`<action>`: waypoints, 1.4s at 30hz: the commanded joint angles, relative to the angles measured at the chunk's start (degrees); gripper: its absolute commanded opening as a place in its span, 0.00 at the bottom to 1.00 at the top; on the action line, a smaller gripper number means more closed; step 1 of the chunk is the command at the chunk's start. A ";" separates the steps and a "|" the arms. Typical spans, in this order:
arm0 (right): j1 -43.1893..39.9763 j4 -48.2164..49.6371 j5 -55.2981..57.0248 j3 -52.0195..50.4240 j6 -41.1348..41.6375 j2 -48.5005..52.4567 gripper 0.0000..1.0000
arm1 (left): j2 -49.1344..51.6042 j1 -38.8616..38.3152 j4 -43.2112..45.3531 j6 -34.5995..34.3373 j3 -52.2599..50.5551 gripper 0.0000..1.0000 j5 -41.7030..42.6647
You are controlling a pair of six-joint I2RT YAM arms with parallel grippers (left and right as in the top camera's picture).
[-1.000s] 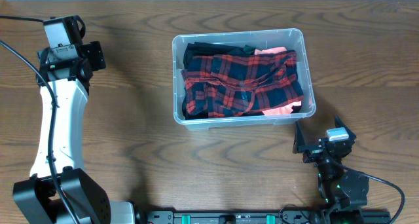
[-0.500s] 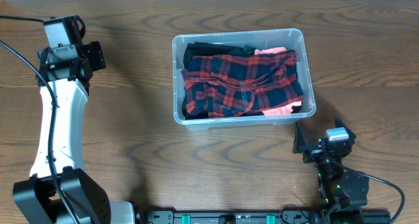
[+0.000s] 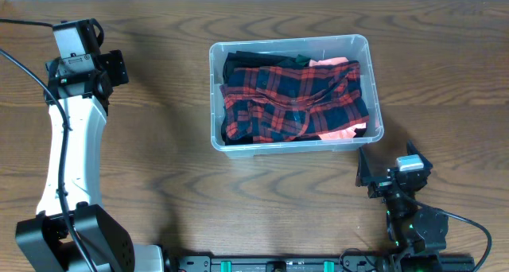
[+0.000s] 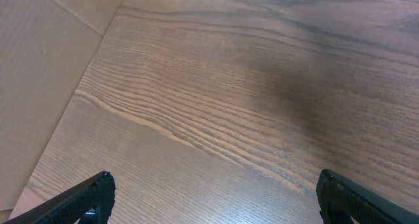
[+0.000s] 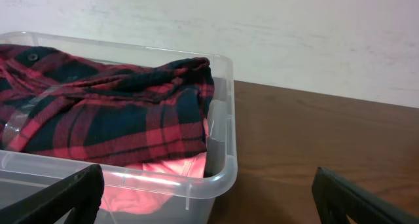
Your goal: Pack container
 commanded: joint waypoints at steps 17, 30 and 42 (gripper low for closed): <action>-0.57 -0.24 0.37 -0.11 -0.70 -0.39 0.99 | 0.24 0.13 -0.20 -0.55 0.09 0.98 -0.70; -0.57 -0.24 0.37 -0.11 -0.70 -0.39 0.99 | 0.24 0.13 -0.20 -0.55 0.02 0.98 -0.70; -0.55 -0.24 0.39 -0.11 -0.70 -0.37 0.99 | -5.81 0.02 -0.17 -0.55 -6.80 0.98 -0.70</action>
